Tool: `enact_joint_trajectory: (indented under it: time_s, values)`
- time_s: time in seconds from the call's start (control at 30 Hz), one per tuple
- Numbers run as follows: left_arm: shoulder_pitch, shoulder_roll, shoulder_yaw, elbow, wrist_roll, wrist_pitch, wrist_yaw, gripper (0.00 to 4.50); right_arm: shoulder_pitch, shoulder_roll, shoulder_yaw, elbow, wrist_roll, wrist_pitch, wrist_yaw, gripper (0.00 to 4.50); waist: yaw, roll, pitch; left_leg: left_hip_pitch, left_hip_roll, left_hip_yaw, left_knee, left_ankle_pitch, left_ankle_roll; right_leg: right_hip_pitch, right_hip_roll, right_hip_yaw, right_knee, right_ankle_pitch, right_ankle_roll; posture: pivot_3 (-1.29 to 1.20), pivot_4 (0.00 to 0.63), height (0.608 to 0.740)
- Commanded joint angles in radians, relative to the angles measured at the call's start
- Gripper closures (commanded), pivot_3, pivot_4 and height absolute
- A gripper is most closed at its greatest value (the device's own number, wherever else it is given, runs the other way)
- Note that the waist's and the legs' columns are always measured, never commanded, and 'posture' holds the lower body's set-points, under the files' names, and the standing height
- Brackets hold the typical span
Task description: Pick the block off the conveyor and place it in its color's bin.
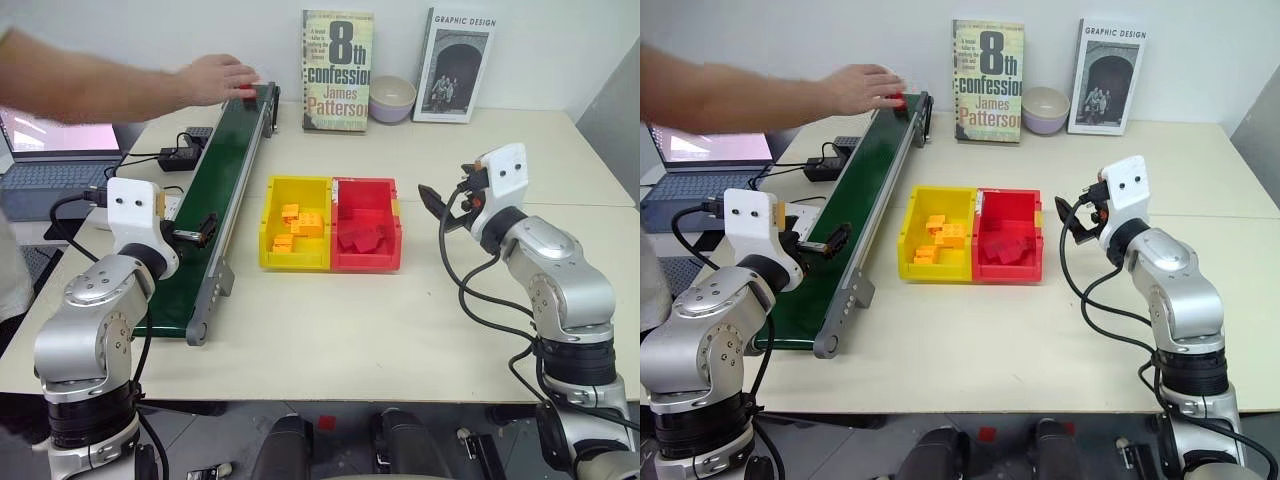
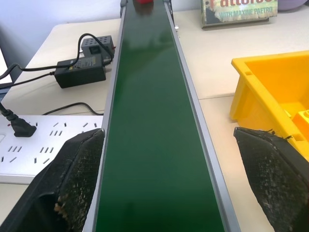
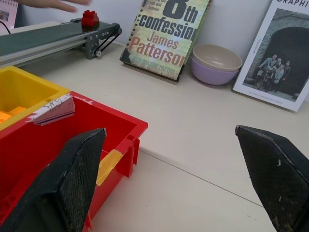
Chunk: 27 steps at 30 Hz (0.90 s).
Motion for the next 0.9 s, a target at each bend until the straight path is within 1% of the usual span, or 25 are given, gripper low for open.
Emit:
enact_joint_trajectory:
  time_s: [0.03, 0.23, 0.33, 0.43, 0.63, 0.8, 0.9]
  values:
    - [0.005, 0.011, 0.025, -0.051, -0.013, 0.016, 0.002, 0.03, -0.026, -0.011, -0.008, -0.029, 0.000, -0.012, 0.009, 0.00, 0.000, 0.000, 0.000, 0.000, 0.000, 0.000, 0.000, 0.000, 0.000, 0.000, 0.000, 0.000, 0.000, 0.000, 0.000, 0.00, 0.150, 0.740]
    - [0.035, 0.007, 0.046, -0.110, -0.032, 0.048, 0.007, 0.03, -0.028, -0.036, -0.010, -0.028, 0.005, -0.012, 0.040, 0.00, 0.000, 0.000, 0.000, 0.000, 0.000, 0.000, 0.000, 0.000, 0.000, 0.000, 0.000, 0.000, 0.000, 0.000, 0.000, 0.00, 0.150, 0.740]
    - [0.048, -0.019, 0.067, -0.130, -0.032, 0.047, 0.033, 0.03, -0.030, -0.045, -0.011, -0.022, 0.012, -0.019, 0.063, 0.00, 0.000, 0.000, 0.000, 0.000, 0.000, 0.000, 0.000, 0.000, 0.000, 0.000, 0.000, 0.000, 0.000, 0.000, 0.000, 0.00, 0.150, 0.740]
    - [0.052, -0.060, 0.084, -0.144, -0.019, 0.033, 0.082, 0.03, -0.043, -0.049, -0.009, -0.010, 0.047, -0.035, 0.123, 0.00, 0.000, 0.000, 0.000, 0.000, 0.000, 0.000, 0.000, 0.000, 0.000, 0.000, 0.000, 0.000, 0.000, 0.000, 0.000, 0.00, 0.150, 0.740]
    - [0.033, -0.128, 0.051, -0.138, 0.008, -0.001, 0.146, 0.03, -0.089, -0.092, 0.021, -0.033, 0.229, -0.038, 0.425, 0.00, 0.000, 0.000, 0.000, 0.000, 0.000, 0.000, 0.000, 0.000, 0.000, 0.001, 0.000, 0.000, 0.000, 0.000, 0.000, 0.00, 0.150, 0.740]
    - [-0.002, -0.152, 0.027, -0.104, 0.028, -0.019, 0.178, 0.03, -0.136, -0.097, 0.027, -0.037, 0.353, 0.017, 0.538, 0.00, 0.001, 0.000, 0.000, 0.000, 0.000, -0.001, 0.000, 0.000, 0.000, 0.001, 0.000, 0.000, 0.000, 0.000, 0.000, 0.00, 0.150, 0.740]
    - [-0.019, -0.174, 0.004, -0.066, 0.049, -0.038, 0.202, 0.03, -0.148, -0.119, 0.061, -0.048, 0.359, -0.004, 0.601, 0.00, 0.001, 0.000, 0.000, 0.000, 0.000, -0.001, 0.001, 0.000, 0.000, 0.001, 0.000, 0.000, 0.000, 0.000, 0.000, 0.00, 0.150, 0.740]
